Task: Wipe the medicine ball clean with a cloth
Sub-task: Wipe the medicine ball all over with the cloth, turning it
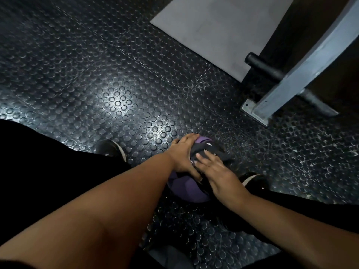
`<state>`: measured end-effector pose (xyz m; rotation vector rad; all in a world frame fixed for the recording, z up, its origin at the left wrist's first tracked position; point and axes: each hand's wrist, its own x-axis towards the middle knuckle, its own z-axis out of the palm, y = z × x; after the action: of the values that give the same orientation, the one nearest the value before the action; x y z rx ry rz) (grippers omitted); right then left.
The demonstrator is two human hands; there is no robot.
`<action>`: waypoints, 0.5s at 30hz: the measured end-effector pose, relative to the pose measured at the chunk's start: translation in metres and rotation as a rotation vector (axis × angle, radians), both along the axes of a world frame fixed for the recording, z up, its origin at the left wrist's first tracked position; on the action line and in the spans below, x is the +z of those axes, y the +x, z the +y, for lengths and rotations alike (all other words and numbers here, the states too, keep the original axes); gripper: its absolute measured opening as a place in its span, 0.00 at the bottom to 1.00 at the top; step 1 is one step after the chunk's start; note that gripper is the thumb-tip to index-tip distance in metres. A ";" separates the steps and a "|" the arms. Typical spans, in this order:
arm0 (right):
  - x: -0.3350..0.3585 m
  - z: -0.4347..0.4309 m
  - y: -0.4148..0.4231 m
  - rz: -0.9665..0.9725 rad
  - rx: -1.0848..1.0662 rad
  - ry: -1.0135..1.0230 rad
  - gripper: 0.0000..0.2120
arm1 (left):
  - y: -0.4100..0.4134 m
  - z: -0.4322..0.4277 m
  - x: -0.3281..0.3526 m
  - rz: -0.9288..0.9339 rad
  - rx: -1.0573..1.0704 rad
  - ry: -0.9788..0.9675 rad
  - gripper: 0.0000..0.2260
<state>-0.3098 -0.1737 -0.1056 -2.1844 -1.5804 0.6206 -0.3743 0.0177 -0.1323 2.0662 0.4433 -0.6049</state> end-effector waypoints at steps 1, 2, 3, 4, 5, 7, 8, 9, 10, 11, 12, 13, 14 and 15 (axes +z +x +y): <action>-0.001 -0.001 0.005 -0.006 0.030 -0.003 0.22 | 0.000 0.000 0.001 0.003 0.005 -0.009 0.70; -0.001 0.001 0.010 -0.009 0.036 0.004 0.22 | 0.000 0.000 -0.001 0.003 0.008 -0.016 0.69; -0.002 0.005 0.014 -0.003 0.010 0.017 0.22 | 0.000 -0.001 0.000 -0.012 0.008 -0.013 0.68; -0.003 0.011 0.016 0.010 -0.055 0.033 0.22 | -0.001 0.000 0.001 -0.024 0.007 -0.004 0.67; -0.005 0.019 0.019 0.027 -0.158 0.035 0.22 | -0.002 0.000 0.004 -0.028 -0.002 0.000 0.66; -0.016 0.030 0.034 0.079 -0.426 -0.049 0.22 | -0.006 -0.001 0.010 -0.020 -0.007 -0.016 0.66; -0.020 0.034 0.047 0.112 -0.531 -0.125 0.21 | -0.009 -0.003 0.014 -0.015 -0.014 -0.021 0.66; -0.023 0.034 0.061 0.154 -0.596 -0.217 0.20 | -0.012 -0.003 0.014 -0.003 -0.021 -0.020 0.66; -0.024 0.031 0.073 0.185 -0.620 -0.319 0.18 | -0.015 -0.001 0.014 0.011 -0.034 -0.018 0.67; -0.023 0.024 0.084 0.197 -0.621 -0.416 0.17 | -0.019 0.001 0.009 0.027 -0.033 -0.028 0.68; -0.022 0.014 0.093 0.194 -0.651 -0.459 0.16 | -0.022 0.005 0.005 0.043 -0.037 -0.031 0.69; -0.020 0.001 0.102 0.187 -0.724 -0.460 0.16 | -0.023 0.009 0.002 0.065 -0.029 -0.041 0.69; -0.017 -0.011 0.110 0.196 -0.830 -0.431 0.16 | -0.022 0.013 0.002 0.098 -0.003 -0.057 0.69; -0.018 -0.020 0.119 0.222 -0.949 -0.382 0.16 | -0.021 0.017 0.004 0.140 0.031 -0.082 0.69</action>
<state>-0.1905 -0.1936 -0.1236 -2.6483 -0.2118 0.8222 -0.3949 0.0348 -0.1285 1.9429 0.5214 -0.7398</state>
